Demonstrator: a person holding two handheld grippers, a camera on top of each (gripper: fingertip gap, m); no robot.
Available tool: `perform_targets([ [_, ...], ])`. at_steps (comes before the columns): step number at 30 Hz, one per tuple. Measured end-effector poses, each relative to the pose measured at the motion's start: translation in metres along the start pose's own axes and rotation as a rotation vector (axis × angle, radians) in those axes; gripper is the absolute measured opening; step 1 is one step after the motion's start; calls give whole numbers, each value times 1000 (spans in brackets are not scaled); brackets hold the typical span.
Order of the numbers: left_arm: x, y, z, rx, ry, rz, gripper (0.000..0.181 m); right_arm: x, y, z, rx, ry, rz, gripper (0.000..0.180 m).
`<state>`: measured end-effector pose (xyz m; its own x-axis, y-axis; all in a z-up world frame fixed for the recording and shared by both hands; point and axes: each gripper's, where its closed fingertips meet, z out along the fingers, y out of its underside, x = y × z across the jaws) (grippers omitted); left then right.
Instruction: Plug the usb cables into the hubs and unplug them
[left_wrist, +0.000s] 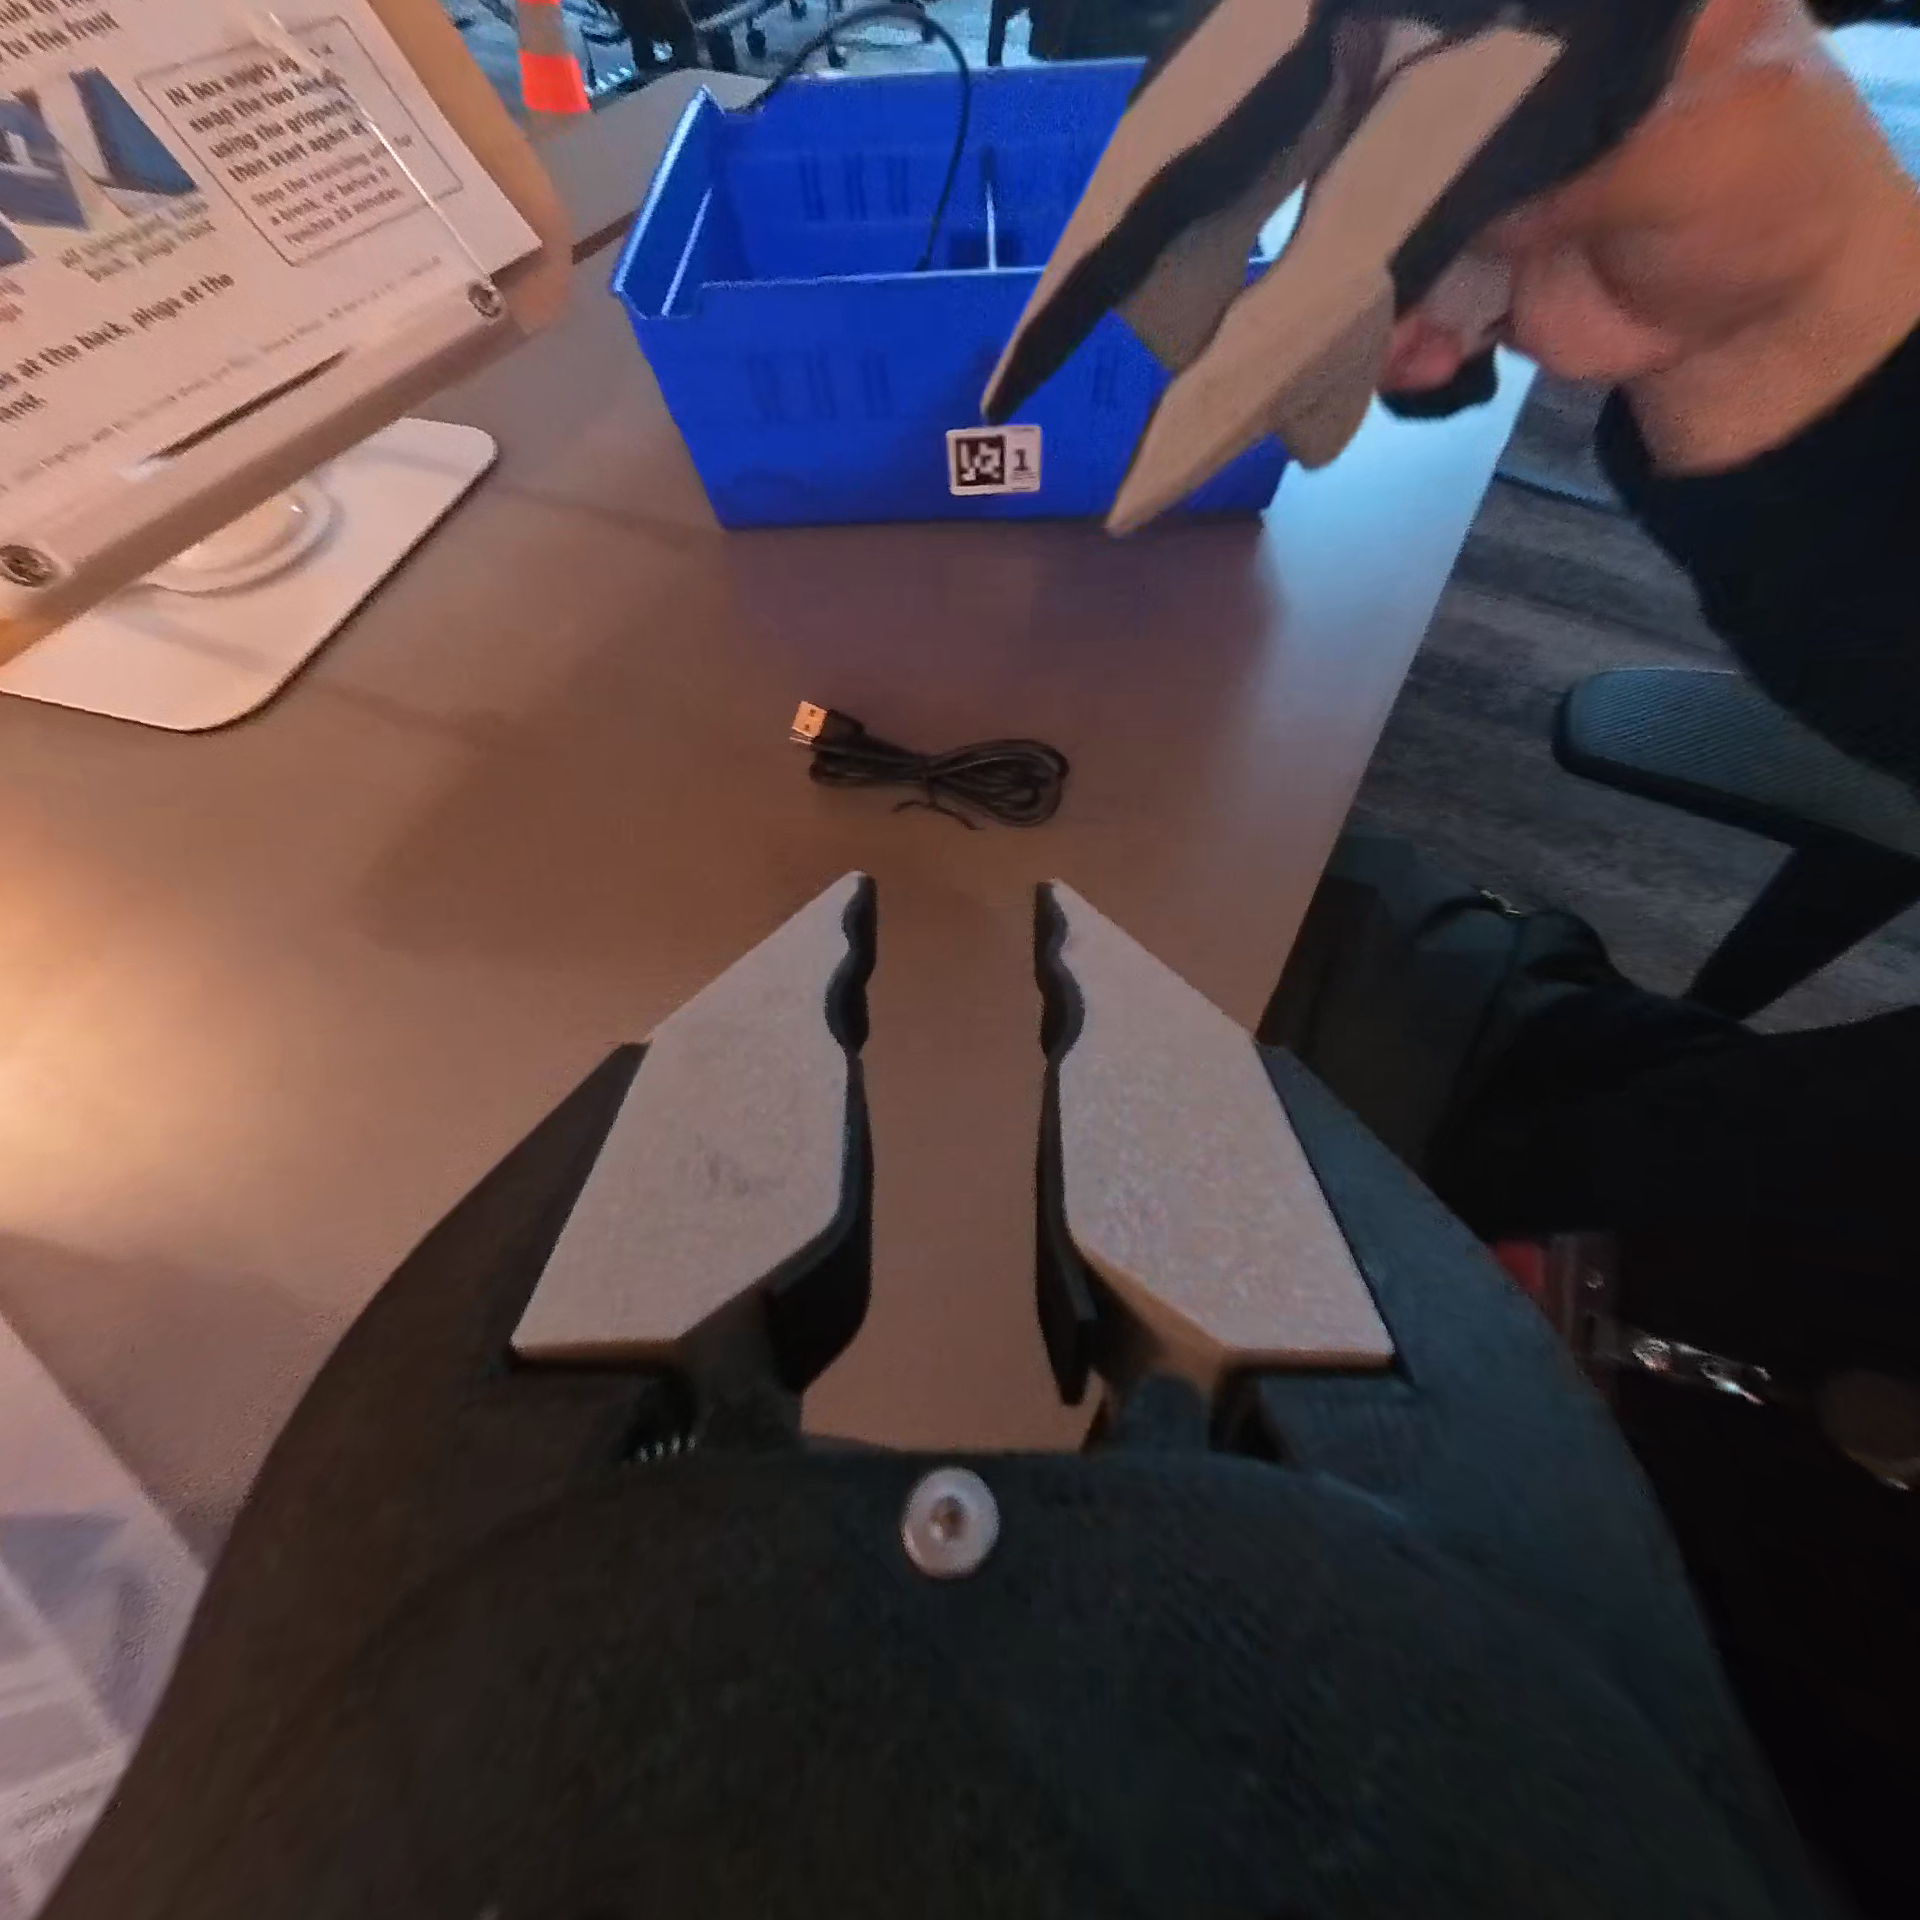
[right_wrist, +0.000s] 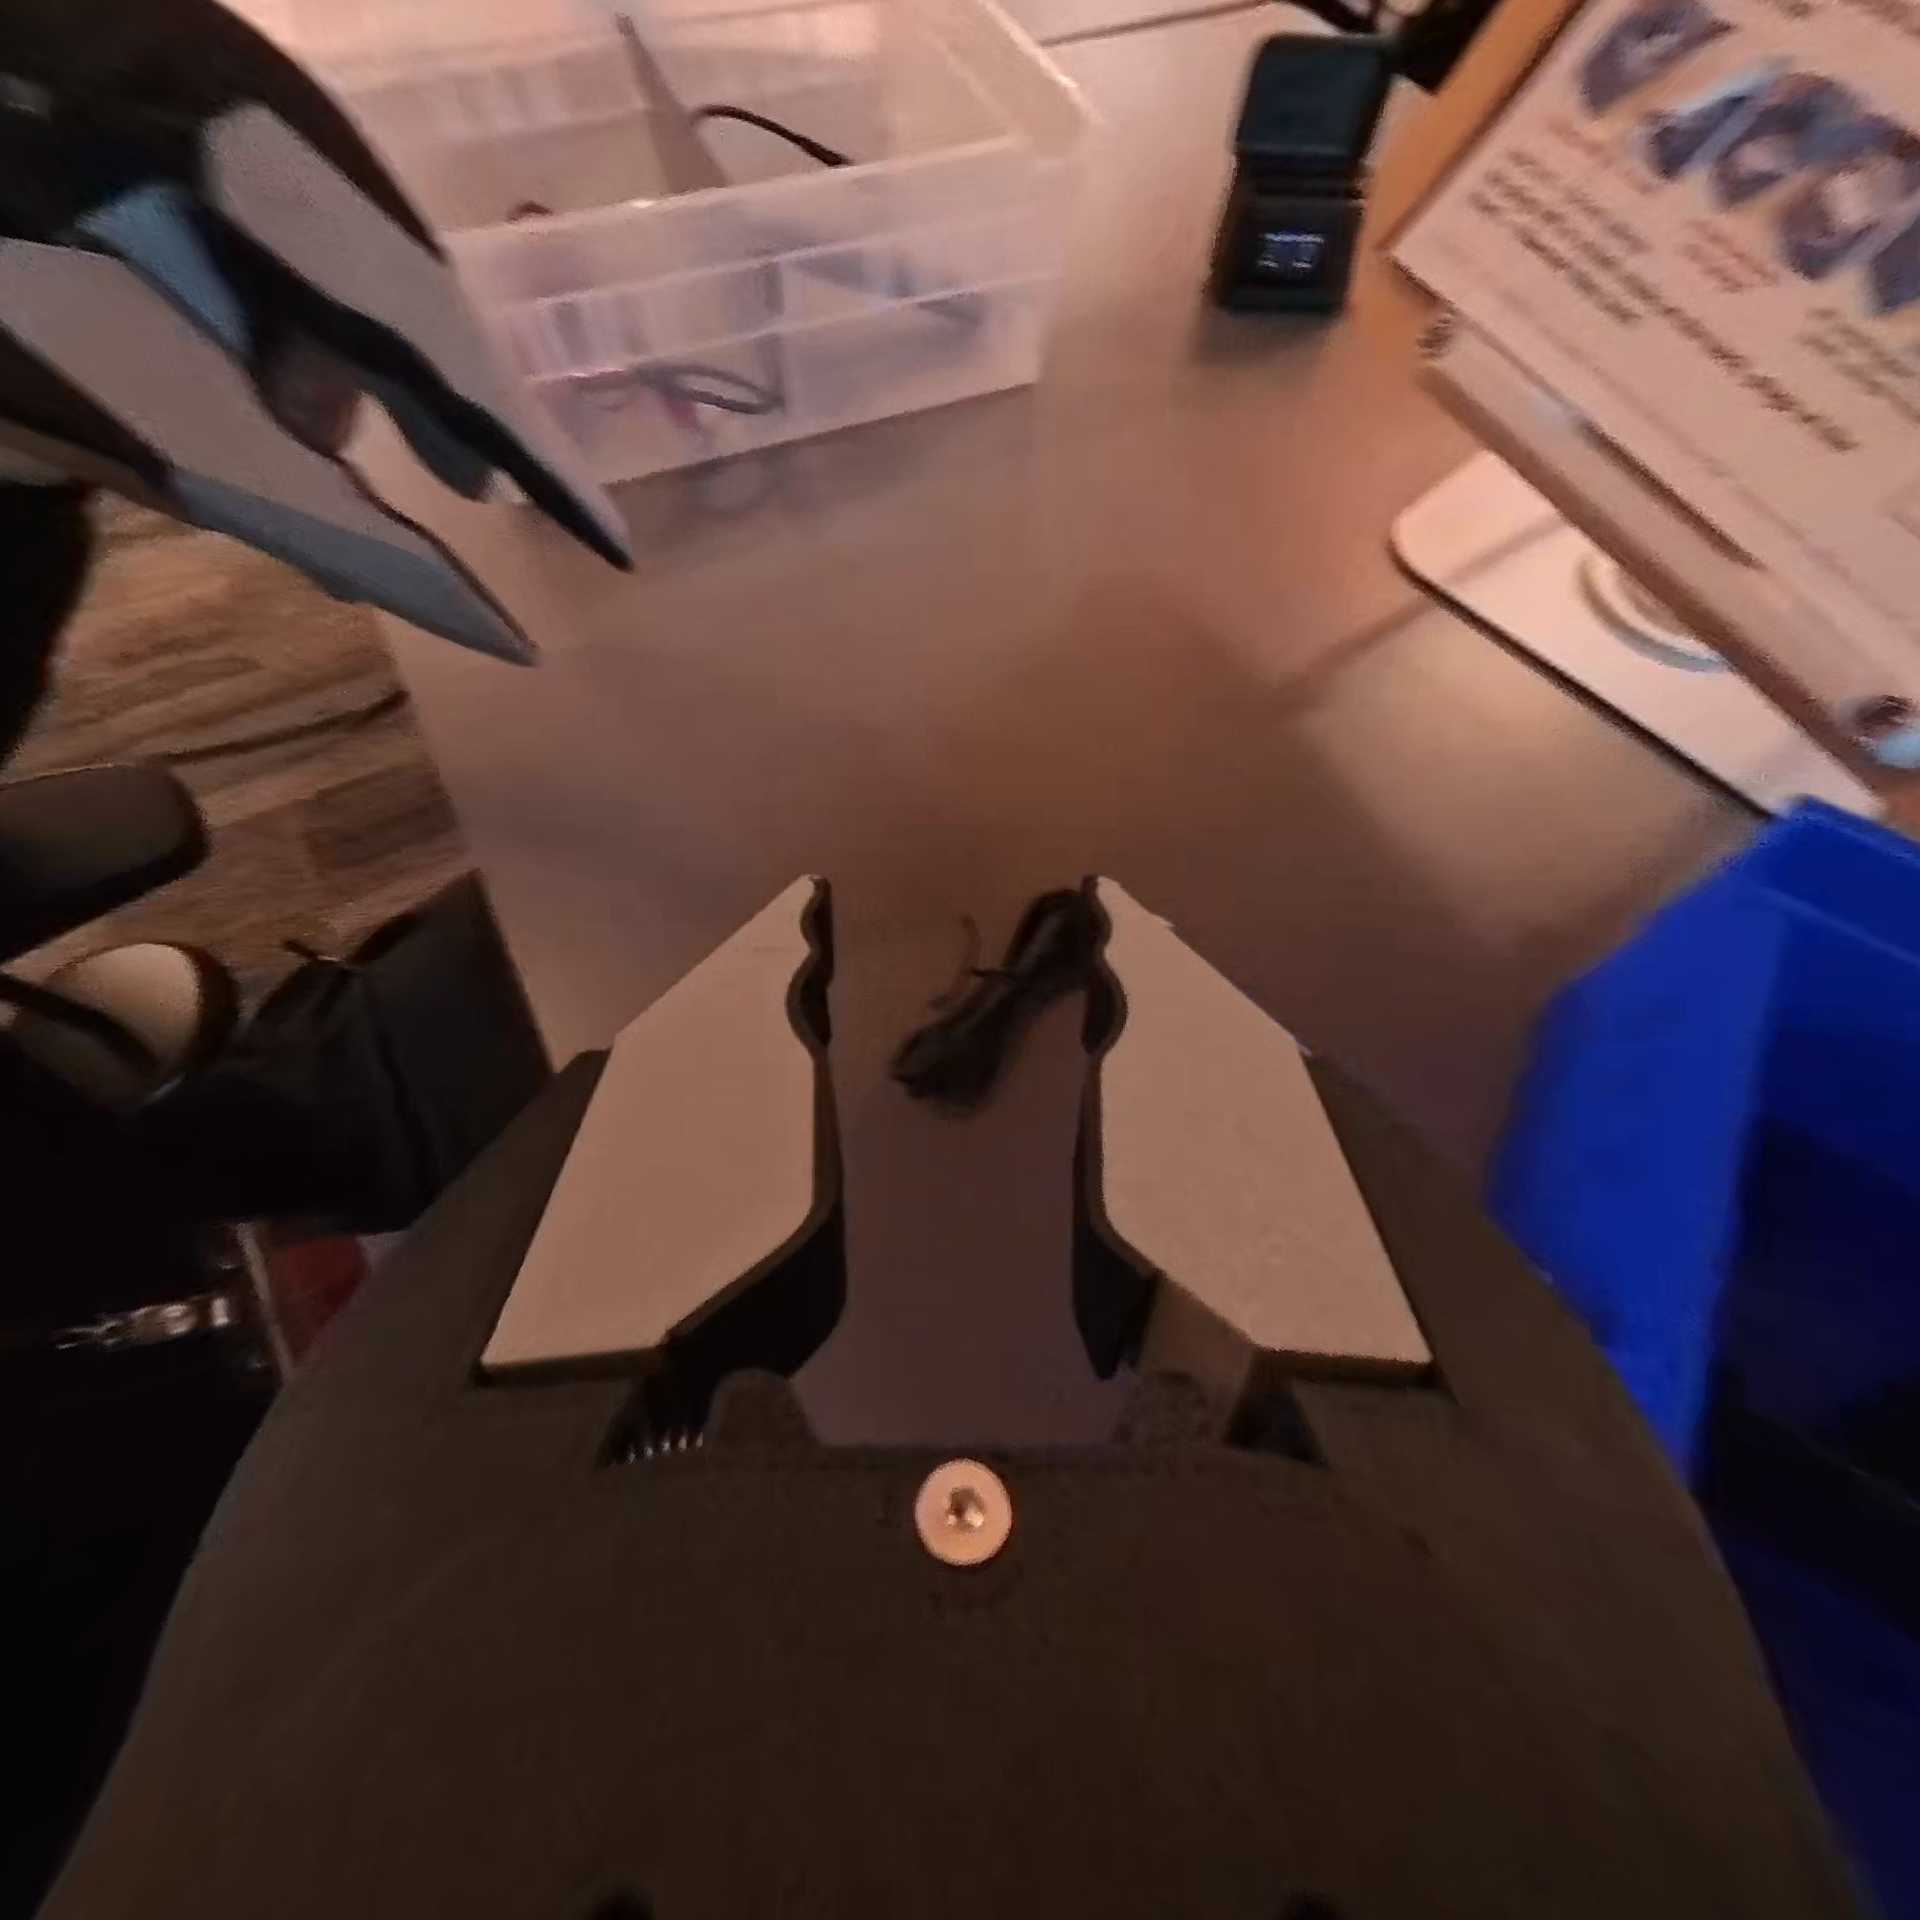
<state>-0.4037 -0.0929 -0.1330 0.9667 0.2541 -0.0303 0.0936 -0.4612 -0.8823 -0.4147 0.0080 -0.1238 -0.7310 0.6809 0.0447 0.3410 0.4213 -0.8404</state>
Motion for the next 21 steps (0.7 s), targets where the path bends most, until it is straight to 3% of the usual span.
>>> perform_targets([
  [4, -1, 3, 3, -6, -9, -10, 28, -33, 10, 8, -21, -69, -20, 46],
  [5, -4, 2, 2, 3, -29, -5, 30, -37, 17, 6, -74, -64, -64, 57],
  [6, -7, -1, -1, 19, -50, -1, 32, -31, 20, 0, -99, -6, -104, 64],
  [9, -24, -13, -14, 87, -130, -22, 44, -15, 12, -22, -48, 143, -165, 56],
  [14, -86, -26, -84, 214, -380, -46, 45, -9, -9, -56, 110, 159, -167, 55],
  [21, -139, -11, -169, 422, -468, -261, 45, 7, -23, -80, 241, 169, -110, 39],
])
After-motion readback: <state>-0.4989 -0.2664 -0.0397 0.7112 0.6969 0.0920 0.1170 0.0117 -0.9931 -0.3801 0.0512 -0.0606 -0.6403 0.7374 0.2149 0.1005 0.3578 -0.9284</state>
